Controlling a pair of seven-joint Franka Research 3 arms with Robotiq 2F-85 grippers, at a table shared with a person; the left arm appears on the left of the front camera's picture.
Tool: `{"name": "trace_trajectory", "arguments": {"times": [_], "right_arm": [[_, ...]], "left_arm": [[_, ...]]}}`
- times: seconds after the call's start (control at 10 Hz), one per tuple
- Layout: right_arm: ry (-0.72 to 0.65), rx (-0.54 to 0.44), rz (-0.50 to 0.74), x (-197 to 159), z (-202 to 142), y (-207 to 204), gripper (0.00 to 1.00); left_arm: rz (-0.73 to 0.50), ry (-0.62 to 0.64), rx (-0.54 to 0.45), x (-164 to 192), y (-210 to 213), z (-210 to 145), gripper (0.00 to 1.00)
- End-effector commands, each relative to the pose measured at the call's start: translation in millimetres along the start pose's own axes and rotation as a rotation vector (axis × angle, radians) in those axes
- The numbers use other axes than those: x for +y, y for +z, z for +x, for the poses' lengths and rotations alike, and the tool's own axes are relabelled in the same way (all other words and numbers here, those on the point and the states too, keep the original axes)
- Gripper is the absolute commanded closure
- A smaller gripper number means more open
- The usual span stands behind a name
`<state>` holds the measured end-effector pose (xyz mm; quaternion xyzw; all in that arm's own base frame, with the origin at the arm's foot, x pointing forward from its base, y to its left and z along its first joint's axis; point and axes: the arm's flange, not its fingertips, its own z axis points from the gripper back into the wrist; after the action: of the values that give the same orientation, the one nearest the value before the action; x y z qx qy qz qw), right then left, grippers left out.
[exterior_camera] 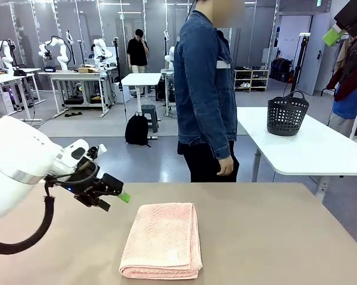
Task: Fold the towel.
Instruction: Pick up the 100 cm Hotel Towel and place it on the left side of the table.
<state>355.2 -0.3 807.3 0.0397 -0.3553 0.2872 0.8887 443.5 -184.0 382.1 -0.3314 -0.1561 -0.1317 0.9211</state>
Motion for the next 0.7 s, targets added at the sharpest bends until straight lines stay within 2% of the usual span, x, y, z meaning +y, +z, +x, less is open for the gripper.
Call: {"name": "trace_trajectory", "arguments": {"times": [0.0, 0.4, 0.6], "right_arm": [[-0.003, 0.003, -0.003, -0.3, -0.7, -0.3, 0.0], [-0.003, 0.003, -0.003, -0.3, -0.7, -0.3, 0.0], [-0.003, 0.003, -0.003, -0.3, -0.7, -0.3, 0.0]], "left_arm": [[-0.046, 0.0, -0.012, 13.7, -35.6, 6.5, 0.0], [-0.119, 0.104, -0.012, 43.5, -77.1, -18.8, 0.0], [-0.208, 0.159, -0.008, 52.1, -89.9, -35.4, 0.0]]}}
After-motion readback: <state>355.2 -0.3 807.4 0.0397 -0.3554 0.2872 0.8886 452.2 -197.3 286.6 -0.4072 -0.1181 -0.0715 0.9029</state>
